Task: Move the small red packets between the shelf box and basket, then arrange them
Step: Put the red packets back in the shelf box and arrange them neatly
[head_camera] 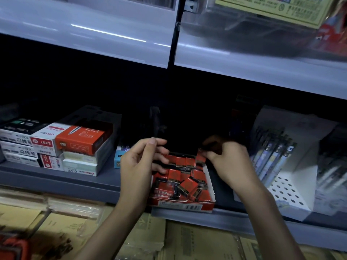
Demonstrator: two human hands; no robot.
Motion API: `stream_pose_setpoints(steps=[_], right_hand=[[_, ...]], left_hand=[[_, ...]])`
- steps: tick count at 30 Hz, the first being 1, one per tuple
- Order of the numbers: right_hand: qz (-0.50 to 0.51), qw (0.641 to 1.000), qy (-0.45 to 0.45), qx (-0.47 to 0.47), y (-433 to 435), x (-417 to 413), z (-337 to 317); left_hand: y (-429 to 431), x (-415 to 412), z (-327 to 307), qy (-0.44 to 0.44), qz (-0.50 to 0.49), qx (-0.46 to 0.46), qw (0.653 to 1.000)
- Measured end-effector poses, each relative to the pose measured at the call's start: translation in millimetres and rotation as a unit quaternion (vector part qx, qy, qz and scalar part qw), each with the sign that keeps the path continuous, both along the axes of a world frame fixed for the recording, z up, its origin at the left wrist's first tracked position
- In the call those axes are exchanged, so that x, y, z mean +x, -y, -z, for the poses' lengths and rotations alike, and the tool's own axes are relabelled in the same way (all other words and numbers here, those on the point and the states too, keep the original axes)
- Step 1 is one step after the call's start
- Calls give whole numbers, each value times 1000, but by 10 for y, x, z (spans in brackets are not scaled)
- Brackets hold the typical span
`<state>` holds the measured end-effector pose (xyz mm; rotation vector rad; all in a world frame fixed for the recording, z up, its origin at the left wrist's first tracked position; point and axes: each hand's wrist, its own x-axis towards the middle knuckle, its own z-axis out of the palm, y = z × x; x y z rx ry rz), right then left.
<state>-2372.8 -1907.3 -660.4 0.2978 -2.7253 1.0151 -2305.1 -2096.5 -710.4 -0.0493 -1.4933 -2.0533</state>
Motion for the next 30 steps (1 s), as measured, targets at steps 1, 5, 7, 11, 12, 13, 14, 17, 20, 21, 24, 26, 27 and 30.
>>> stream_pose_setpoints(steps=[1, 5, 7, 11, 12, 13, 14, 17, 20, 21, 24, 26, 27, 30], right_hand=[[1, 1000, 1, 21, 6, -6, 14], [2, 998, 15, 60, 25, -33, 64], [11, 998, 12, 60, 22, -49, 83], [7, 993, 8, 116, 29, -44, 81], [2, 992, 8, 129, 42, -41, 82], [0, 991, 8, 134, 50, -40, 82], [2, 991, 9, 131, 54, -37, 81], [8, 994, 13, 110, 47, -32, 80], [2, 993, -1, 115, 42, -4, 84], [-1, 993, -5, 122, 43, 5, 86], [-9, 992, -9, 128, 35, 14, 75], [-10, 991, -10, 130, 29, 21, 75], [-13, 991, -9, 132, 29, 31, 78], [-27, 991, -7, 128, 31, 57, 109]], left_hand=[[-3, -1, 0, -1, -1, 3, 1000], [-7, 8, -5, -2, -6, 8, 1000], [-10, 13, -7, -4, -8, 8, 1000], [-19, 18, -11, -4, -12, 6, 1000], [-17, 18, -9, -3, -12, 4, 1000], [-16, 16, -7, -3, -13, 3, 1000], [-18, 16, -5, -3, -13, 2, 1000], [-24, 13, -1, -4, -12, -1, 1000], [-31, 25, -1, -8, -13, -6, 1000], [-32, 26, 0, -8, -14, -8, 1000], [-29, 26, 1, -7, -16, -10, 1000], [-32, 23, 2, -7, -16, -16, 1000], [-34, 25, 3, -6, -16, -18, 1000], [-33, 21, 8, -6, -19, -22, 1000]])
